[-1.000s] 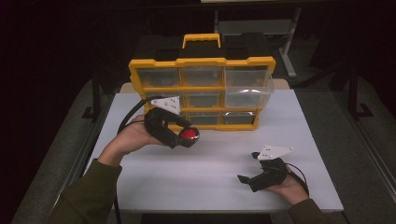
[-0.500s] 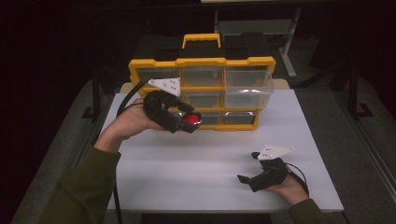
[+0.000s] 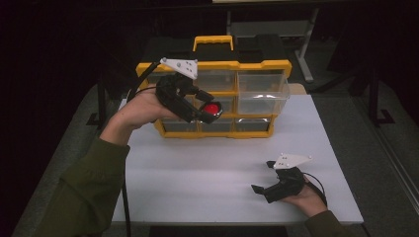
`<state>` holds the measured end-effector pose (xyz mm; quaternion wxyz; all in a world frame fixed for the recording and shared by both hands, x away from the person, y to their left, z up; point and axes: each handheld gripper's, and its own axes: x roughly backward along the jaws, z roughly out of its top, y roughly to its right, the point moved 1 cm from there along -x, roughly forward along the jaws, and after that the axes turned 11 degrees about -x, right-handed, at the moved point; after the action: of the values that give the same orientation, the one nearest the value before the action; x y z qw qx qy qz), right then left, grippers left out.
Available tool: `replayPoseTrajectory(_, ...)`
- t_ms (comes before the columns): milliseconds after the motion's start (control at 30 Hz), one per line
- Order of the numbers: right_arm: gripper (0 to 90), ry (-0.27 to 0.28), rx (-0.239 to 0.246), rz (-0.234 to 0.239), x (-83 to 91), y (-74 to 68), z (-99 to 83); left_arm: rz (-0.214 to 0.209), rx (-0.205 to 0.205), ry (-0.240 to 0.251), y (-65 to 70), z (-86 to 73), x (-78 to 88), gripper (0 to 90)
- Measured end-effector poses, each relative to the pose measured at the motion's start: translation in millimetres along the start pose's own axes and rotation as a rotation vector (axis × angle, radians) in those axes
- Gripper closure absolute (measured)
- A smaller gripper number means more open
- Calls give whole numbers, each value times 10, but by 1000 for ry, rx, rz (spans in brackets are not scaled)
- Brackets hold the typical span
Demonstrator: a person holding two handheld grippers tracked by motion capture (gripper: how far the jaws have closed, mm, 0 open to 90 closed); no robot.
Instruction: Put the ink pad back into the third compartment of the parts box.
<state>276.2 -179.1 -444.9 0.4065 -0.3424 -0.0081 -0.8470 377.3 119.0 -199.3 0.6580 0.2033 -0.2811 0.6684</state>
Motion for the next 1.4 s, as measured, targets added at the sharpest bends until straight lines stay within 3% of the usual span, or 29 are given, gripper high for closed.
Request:
replayPoseTrajectory(367, 0, -3, 0, 1, -7, -5, -1, -17, -7, -6, -124, 259, -7, 298)
replayPoseTrajectory(967, 0, -2, -3, 5, -1, 2, -2, 19, -4, -28, -460, 719, 9, 297)
replayPoseTrajectory(1133, 0, 3, -1, 7, 4, 9, -2, 12, 2, -15, -524, 794, -43, 298)
replayPoseTrajectory(1400, 0, 9, -6, 8, 18, 10, 0, 0, 4, -25, -628, 874, -267, 297)
